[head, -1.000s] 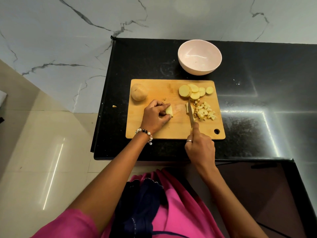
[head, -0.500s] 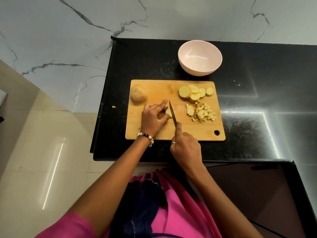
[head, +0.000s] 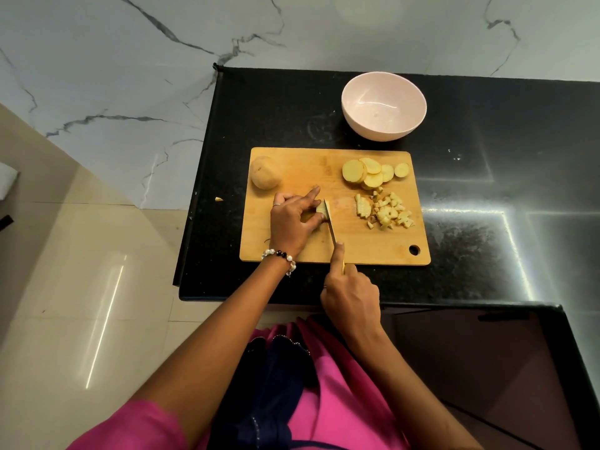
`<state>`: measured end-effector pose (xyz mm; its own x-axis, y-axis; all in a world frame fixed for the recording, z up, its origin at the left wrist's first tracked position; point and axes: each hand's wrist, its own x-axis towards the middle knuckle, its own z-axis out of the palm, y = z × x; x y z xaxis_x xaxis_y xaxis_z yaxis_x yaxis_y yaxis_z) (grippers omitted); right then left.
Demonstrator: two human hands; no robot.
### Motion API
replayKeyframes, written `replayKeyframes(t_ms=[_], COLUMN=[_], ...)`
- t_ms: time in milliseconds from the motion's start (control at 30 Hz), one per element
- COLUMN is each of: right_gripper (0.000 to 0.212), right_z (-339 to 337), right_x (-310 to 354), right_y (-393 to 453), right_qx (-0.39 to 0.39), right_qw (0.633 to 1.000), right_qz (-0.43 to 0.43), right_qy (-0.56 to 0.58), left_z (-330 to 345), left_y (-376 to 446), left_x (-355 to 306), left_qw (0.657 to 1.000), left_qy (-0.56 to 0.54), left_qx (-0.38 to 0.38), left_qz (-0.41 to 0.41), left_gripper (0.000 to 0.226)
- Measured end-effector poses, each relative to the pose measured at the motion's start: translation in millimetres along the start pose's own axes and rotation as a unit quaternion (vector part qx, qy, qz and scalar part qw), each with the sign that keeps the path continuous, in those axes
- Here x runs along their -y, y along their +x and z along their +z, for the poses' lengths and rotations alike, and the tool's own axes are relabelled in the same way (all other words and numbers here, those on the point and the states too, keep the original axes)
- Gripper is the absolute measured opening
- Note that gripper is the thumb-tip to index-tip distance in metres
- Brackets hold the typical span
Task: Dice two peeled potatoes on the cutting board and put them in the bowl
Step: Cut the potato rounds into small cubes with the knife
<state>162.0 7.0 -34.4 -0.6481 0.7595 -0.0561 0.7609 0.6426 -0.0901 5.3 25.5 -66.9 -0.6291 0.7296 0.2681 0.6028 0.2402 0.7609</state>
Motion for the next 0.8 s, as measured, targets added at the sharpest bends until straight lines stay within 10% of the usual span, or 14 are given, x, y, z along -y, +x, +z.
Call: replayKeyframes(t_ms=[500, 800], right_gripper=[0.048, 0.053], right_z=[-18.9, -17.9], right_x=[-26.9, -5.4], right_y=[15.7, 15.4], right_qx=[-0.068, 0.011], right_qw=[0.950, 0.982], right_qz=[0.137, 0.039], right_qy=[0.274, 0.186], left_z=[-1.9, -4.6], left_y=[0.0, -0.5], left_x=[-0.9, -5.5], left_qw=[1.000, 0.997], left_qy=[-0.010, -0.049], left_qx=[0.007, 0.013], left_qz=[-0.010, -0.056], left_gripper=[0.057, 0.058])
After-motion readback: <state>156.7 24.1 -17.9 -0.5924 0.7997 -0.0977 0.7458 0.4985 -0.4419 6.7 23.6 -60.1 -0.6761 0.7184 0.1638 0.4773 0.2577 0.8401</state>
